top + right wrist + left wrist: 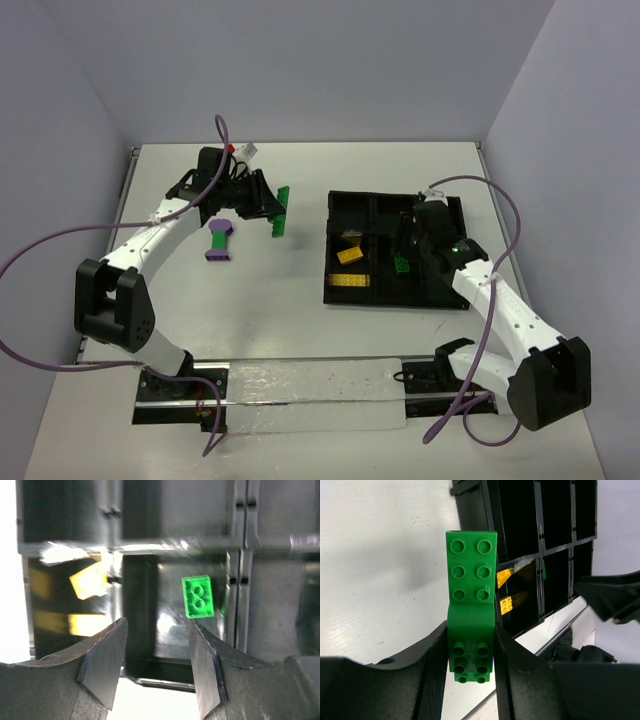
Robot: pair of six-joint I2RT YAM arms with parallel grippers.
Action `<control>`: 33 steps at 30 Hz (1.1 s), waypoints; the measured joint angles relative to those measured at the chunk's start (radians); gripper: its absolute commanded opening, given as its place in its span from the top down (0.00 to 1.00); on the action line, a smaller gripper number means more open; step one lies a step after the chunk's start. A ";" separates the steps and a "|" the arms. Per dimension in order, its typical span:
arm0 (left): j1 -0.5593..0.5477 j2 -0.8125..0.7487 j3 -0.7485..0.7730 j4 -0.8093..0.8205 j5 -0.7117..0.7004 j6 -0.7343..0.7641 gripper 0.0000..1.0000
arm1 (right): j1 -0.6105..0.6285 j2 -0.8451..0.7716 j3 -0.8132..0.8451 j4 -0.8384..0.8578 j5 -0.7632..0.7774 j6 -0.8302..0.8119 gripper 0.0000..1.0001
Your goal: Sort the legos into containers by color
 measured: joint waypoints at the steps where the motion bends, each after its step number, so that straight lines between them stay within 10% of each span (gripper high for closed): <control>1: 0.000 0.000 0.000 -0.002 0.003 0.008 1.00 | 0.006 0.000 0.021 -0.002 -0.004 0.000 0.40; 22: 0.000 -0.039 -0.042 0.076 0.223 0.064 1.00 | 0.288 0.566 0.744 0.103 -0.227 0.180 0.26; 33: 0.000 -0.044 -0.045 0.089 0.240 0.063 1.00 | 0.288 0.678 0.770 0.108 -0.252 0.273 0.53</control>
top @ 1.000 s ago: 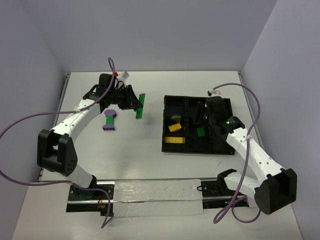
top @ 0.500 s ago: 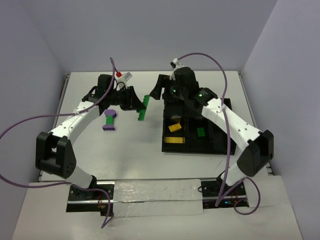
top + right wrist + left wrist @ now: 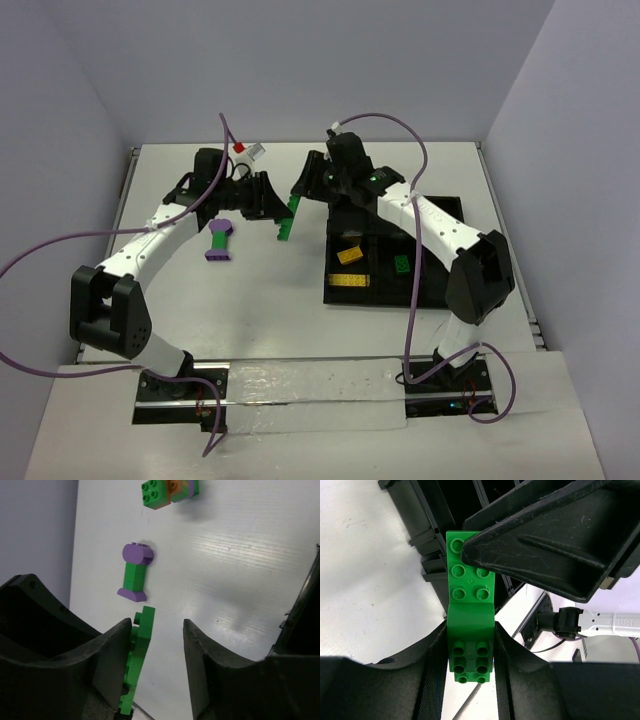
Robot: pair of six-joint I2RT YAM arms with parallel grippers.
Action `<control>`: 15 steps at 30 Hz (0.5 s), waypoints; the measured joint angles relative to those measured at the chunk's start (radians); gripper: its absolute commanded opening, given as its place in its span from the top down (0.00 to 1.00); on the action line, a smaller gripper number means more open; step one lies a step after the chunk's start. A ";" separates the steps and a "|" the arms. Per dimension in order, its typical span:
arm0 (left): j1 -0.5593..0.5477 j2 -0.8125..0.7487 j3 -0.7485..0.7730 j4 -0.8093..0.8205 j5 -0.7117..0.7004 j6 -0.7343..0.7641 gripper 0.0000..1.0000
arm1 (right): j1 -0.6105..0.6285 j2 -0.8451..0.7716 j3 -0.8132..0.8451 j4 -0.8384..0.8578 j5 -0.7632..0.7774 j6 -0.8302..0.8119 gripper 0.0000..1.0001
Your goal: Sort the legos into containers by color
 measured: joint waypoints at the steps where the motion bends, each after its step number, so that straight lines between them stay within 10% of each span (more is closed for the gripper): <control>1: 0.000 0.000 0.000 0.000 0.000 0.000 1.00 | 0.000 0.000 0.000 0.005 -0.007 0.007 0.58; 5: 0.000 -0.001 -0.001 -0.004 -0.006 0.000 1.00 | 0.002 -0.002 -0.032 0.070 -0.038 0.029 1.00; 15: 0.000 -0.001 -0.005 -0.001 -0.007 -0.001 1.00 | 0.002 -0.025 -0.127 0.130 -0.039 0.040 1.00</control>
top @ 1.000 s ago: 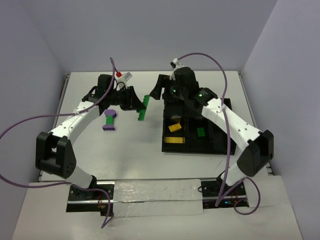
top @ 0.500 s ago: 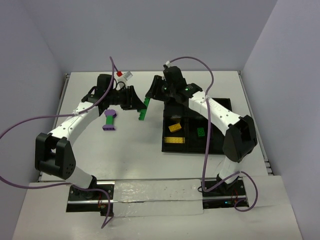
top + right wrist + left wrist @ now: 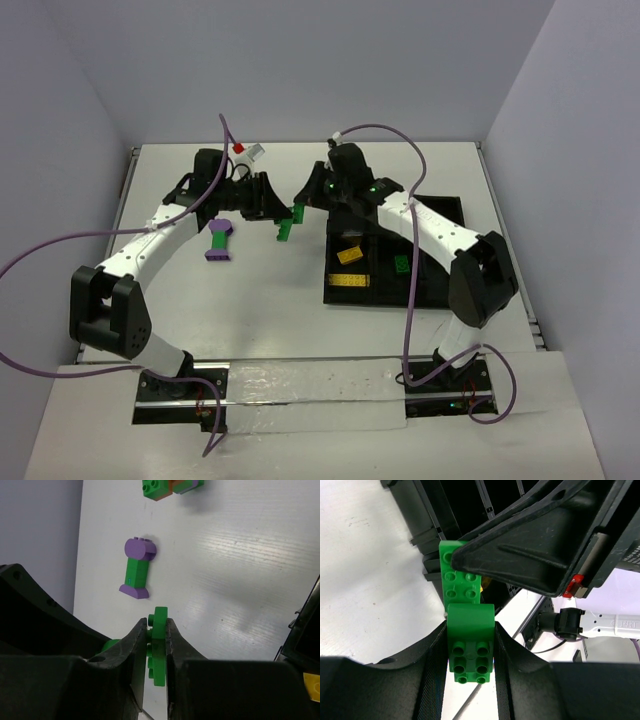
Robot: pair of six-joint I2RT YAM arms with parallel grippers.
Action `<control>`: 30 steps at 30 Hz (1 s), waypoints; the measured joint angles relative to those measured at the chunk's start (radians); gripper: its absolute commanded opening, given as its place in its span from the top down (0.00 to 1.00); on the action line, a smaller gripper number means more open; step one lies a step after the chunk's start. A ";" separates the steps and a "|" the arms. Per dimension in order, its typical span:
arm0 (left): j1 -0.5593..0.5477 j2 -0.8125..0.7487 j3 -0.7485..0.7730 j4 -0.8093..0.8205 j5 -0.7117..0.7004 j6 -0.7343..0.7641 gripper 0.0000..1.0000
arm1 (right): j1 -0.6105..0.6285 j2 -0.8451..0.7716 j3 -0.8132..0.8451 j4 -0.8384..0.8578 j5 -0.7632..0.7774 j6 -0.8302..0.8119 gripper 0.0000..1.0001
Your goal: Sort the legos into containers by color
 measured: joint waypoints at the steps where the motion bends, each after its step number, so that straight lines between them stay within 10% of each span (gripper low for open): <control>1: 0.000 0.000 0.000 0.000 0.000 0.000 1.00 | 0.000 -0.003 0.000 -0.001 0.010 -0.004 1.00; 27: 0.000 0.009 0.064 -0.056 -0.168 -0.040 1.00 | -0.167 -0.698 -0.614 -0.199 0.469 -0.214 1.00; 30: 0.000 0.009 0.064 -0.056 -0.197 -0.065 1.00 | -0.167 -0.694 -0.653 -0.204 0.453 -0.216 0.78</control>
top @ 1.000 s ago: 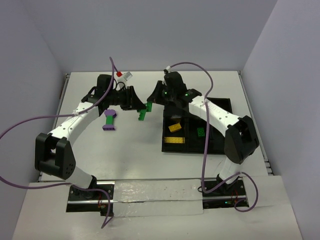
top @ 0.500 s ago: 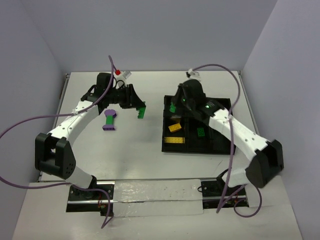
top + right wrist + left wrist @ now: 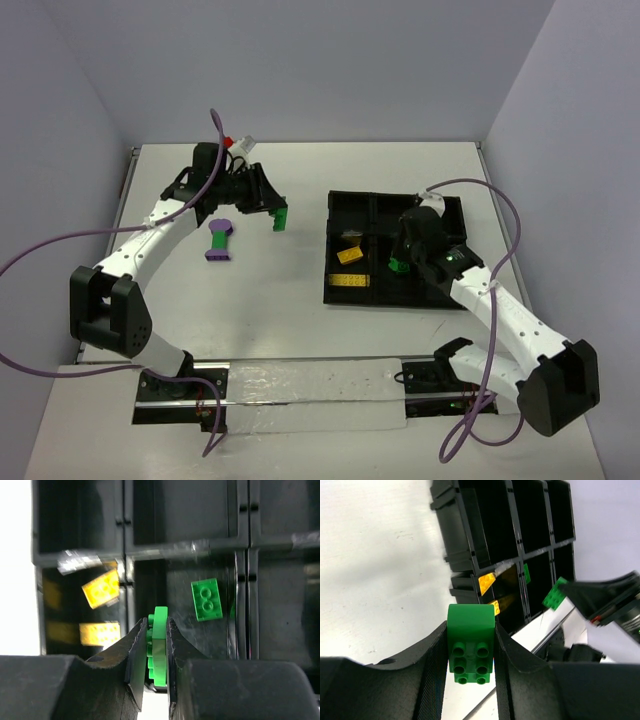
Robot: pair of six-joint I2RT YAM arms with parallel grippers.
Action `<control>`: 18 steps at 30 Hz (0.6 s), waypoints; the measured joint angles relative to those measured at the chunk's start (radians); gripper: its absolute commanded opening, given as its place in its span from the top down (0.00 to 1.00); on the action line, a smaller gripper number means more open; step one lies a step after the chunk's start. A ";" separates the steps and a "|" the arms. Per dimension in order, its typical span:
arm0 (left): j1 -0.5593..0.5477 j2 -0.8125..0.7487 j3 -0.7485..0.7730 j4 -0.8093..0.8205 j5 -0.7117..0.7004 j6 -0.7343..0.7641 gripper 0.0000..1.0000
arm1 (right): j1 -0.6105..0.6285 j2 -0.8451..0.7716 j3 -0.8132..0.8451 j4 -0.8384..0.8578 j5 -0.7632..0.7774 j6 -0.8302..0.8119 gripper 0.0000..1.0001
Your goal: Sort the legos into containers by color
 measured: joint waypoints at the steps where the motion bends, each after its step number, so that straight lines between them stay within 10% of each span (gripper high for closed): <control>1: 0.000 0.000 0.000 0.000 -0.010 -0.011 1.00 | 0.000 0.007 -0.007 -0.004 -0.009 -0.002 0.76; 4: 0.000 0.000 0.000 0.000 -0.030 -0.038 1.00 | 0.000 0.043 -0.010 -0.001 -0.035 -0.014 0.32; 18: 0.000 0.000 0.000 0.016 -0.045 -0.143 1.00 | 0.087 0.081 0.095 0.030 -0.170 -0.060 0.30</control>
